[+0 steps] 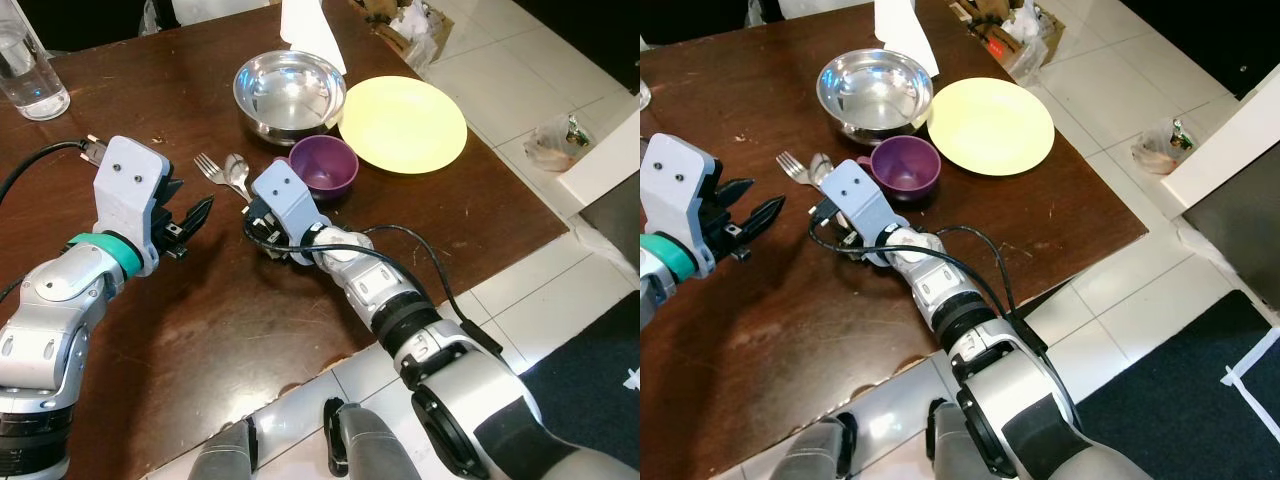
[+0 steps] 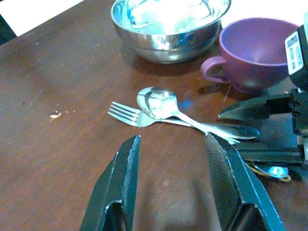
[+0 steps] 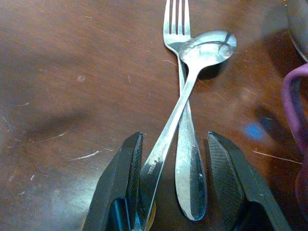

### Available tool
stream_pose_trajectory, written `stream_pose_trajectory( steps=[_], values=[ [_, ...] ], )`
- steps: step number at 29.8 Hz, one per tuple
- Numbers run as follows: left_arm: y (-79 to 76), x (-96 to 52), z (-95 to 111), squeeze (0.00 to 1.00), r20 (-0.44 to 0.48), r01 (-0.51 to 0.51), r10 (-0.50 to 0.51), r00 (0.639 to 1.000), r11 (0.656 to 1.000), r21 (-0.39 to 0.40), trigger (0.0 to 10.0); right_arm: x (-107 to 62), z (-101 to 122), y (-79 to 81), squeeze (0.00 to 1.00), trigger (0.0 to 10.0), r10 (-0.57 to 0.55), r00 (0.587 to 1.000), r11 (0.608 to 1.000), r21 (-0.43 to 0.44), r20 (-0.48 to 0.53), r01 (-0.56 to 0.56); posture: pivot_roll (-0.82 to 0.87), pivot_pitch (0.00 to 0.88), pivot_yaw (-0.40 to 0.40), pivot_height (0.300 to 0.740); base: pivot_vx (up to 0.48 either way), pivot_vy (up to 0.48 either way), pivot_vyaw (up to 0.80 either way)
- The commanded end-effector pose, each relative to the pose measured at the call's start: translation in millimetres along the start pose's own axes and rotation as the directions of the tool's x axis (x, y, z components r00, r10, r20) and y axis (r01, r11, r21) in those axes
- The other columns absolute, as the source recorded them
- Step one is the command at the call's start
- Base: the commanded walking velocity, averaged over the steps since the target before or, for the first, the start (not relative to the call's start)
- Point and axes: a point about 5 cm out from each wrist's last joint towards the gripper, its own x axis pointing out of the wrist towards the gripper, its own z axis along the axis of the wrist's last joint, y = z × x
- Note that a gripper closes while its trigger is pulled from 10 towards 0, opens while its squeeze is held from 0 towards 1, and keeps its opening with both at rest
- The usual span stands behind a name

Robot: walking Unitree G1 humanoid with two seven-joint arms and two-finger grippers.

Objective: Setting the table

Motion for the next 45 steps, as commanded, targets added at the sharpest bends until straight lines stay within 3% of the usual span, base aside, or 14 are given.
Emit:
stream_pose_trajectory(
  steps=[1,2,14,19,22,25,32,33,35,37,42,43,44,45],
  values=[
    [-3.2,-1.7,-5,0.00,-0.021,0.002,-0.002,1.000,1.000,-0.011,10.0,-0.8,-26,9.7,0.00,9.4,0.019,0.993,0.999,0.029,-0.117,-0.016,0.02,0.165,-0.035,0.740,0.000,0.000,0.00],
    [-3.7,-1.1,-5,0.00,-0.022,0.000,0.000,1.000,1.000,-0.014,10.0,-1.2,-25,8.0,0.00,0.0,0.020,0.994,0.999,0.038,-0.109,-0.016,0.02,0.164,-0.035,0.740,0.000,0.000,0.00],
    [-7.9,3.8,-7,0.00,-0.026,-0.006,0.005,1.000,1.000,-0.028,10.0,-4.0,-19,0.4,0.00,0.0,0.050,0.998,0.972,0.229,-0.026,-0.042,0.00,0.159,-0.035,0.740,0.000,0.000,0.00],
    [-8.9,6.3,-10,0.00,-0.029,-0.020,0.019,0.999,0.999,-0.038,10.0,-9.6,-1,-10.7,0.00,0.0,0.025,0.994,0.946,0.320,0.105,-0.057,-0.02,0.158,-0.034,0.740,0.000,0.000,0.00],
    [-5.7,9.9,-10,0.00,-0.028,-0.067,0.066,0.997,0.997,-0.047,10.0,-25.2,26,-24.0,0.00,0.0,-0.028,0.963,0.931,0.357,0.267,-0.072,-0.02,0.157,-0.036,0.740,0.000,0.000,0.00],
    [-5.0,10.5,-10,0.00,-0.028,-0.077,0.075,0.997,0.996,-0.049,10.0,-28.2,30,-25.4,0.00,0.0,-0.034,0.957,0.931,0.357,0.289,-0.074,-0.02,0.157,-0.036,0.740,0.000,0.000,0.00],
    [6.5,17.0,-6,0.00,-0.009,-0.170,0.170,0.985,0.981,-0.088,10.0,-71.7,56,-39.5,0.00,0.0,-0.128,0.903,0.952,0.306,0.410,-0.004,-0.06,0.158,-0.033,0.740,0.000,0.000,0.00],
    [8.1,18.5,-5,0.00,-0.006,-0.177,0.178,0.984,0.980,-0.089,10.0,-79.7,53,-46.7,0.00,10.0,-0.173,0.901,0.962,0.266,0.397,0.067,-0.07,0.158,-0.034,0.740,0.000,0.000,0.00],
    [8.1,18.5,-5,0.00,-0.006,-0.177,0.178,0.984,0.980,-0.089,10.0,-79.7,53,-46.7,0.00,10.0,-0.173,0.901,0.962,0.266,0.397,0.067,-0.07,0.158,-0.034,0.740,0.000,0.000,0.00],
    [10.0,20.5,-1,0.00,0.008,-0.185,0.186,0.982,0.979,-0.087,10.0,-93.4,33,-77.1,0.00,10.0,-0.325,0.891,0.941,0.199,0.316,0.273,-0.06,0.155,-0.029,0.740,0.000,0.000,0.00],
    [11.5,20.9,1,0.00,0.015,-0.189,0.191,0.981,0.978,-0.082,10.0,-104.6,16,-100.0,0.00,10.0,-0.428,0.870,0.901,0.191,0.246,0.390,-0.05,0.150,-0.019,0.740,0.000,0.000,0.00],
    [11.4,20.9,1,0.00,0.017,-0.189,0.191,0.981,0.979,-0.077,10.0,-110.1,7,-110.0,0.22,10.0,-0.471,0.858,0.877,0.217,0.204,0.429,-0.04,0.149,-0.016,0.740,0.000,0.000,0.00],
    [11.4,20.9,1,0.00,0.017,-0.189,0.191,0.981,0.979,-0.077,10.0,-110.1,7,-110.0,0.22,10.0,-0.471,0.858,0.877,0.217,0.204,0.429,-0.04,0.149,-0.016,0.740,0.000,0.000,0.00],
    [10.6,21.1,1,0.00,0.017,-0.186,0.188,0.982,0.980,-0.069,10.0,-113.4,-2,-116.3,1.00,10.0,-0.497,0.851,0.856,0.251,0.167,0.451,-0.03,0.145,-0.018,0.740,0.000,0.000,0.00]
  ],
)
